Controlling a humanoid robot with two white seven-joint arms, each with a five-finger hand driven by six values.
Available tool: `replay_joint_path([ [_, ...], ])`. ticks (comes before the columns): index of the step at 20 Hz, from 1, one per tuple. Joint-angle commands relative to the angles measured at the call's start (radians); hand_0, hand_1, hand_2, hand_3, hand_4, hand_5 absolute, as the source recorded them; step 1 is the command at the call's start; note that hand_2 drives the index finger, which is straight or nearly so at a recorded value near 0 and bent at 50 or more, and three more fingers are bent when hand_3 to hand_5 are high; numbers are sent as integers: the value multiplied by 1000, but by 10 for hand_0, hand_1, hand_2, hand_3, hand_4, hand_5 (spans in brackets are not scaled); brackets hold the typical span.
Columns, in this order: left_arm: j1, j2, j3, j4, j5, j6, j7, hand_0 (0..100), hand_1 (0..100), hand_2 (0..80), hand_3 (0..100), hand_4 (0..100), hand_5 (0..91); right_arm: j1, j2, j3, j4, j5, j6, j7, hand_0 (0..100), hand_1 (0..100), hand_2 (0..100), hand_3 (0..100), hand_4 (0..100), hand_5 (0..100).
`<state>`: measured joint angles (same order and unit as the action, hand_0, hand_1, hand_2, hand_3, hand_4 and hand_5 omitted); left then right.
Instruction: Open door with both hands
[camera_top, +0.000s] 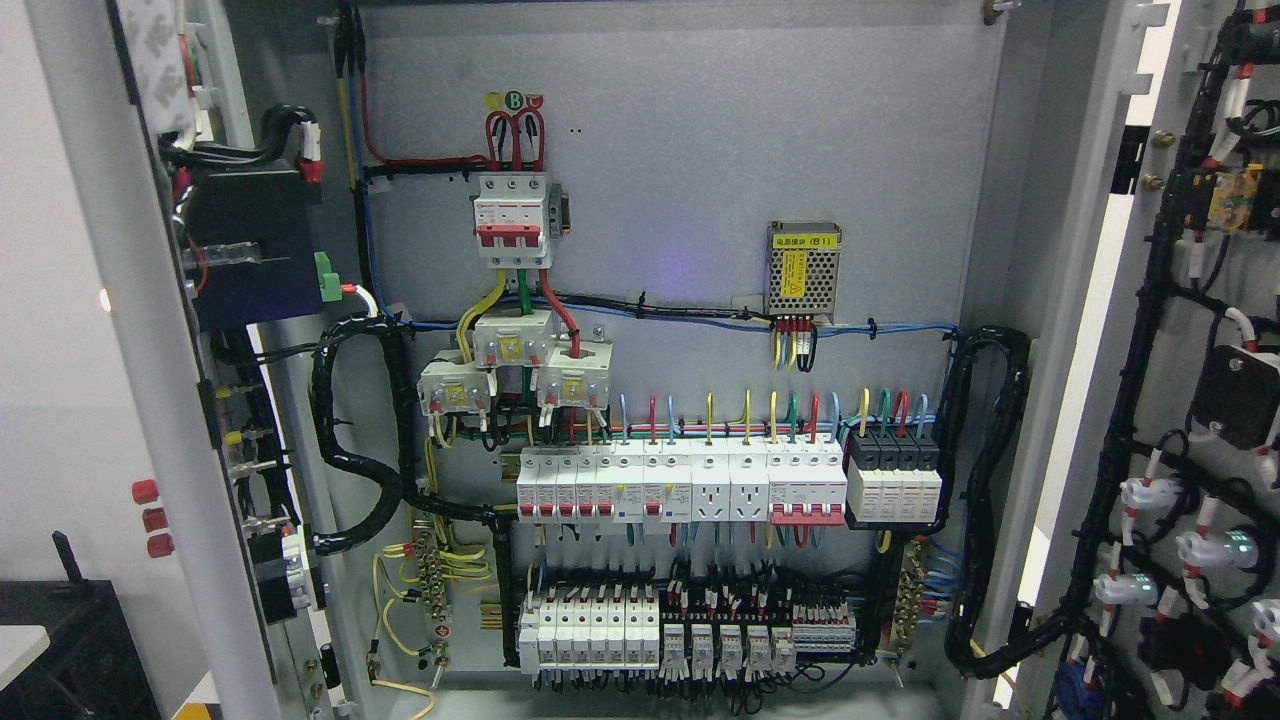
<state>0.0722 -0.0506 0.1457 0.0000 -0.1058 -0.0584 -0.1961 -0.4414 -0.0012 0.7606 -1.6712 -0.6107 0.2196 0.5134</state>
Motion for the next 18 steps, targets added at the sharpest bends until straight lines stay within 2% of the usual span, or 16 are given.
replay_joint_path([
  [1, 0, 0, 0, -29, 0, 3, 0, 0, 0, 0, 0, 31, 0, 0, 44, 45, -2, 23, 1, 1, 107, 0, 0, 0, 0, 0],
  [6, 0, 0, 0, -29, 0, 3, 0, 0, 0, 0, 0, 31, 0, -7, 72, 57, -2, 54, 3, -10, 107, 0, 0, 0, 0, 0],
  [18, 1, 0, 0, -29, 0, 2, 0, 0, 0, 0, 0, 31, 0, -10, 84, 79, -2, 86, 3, -12, 106, 0, 0, 0, 0, 0],
])
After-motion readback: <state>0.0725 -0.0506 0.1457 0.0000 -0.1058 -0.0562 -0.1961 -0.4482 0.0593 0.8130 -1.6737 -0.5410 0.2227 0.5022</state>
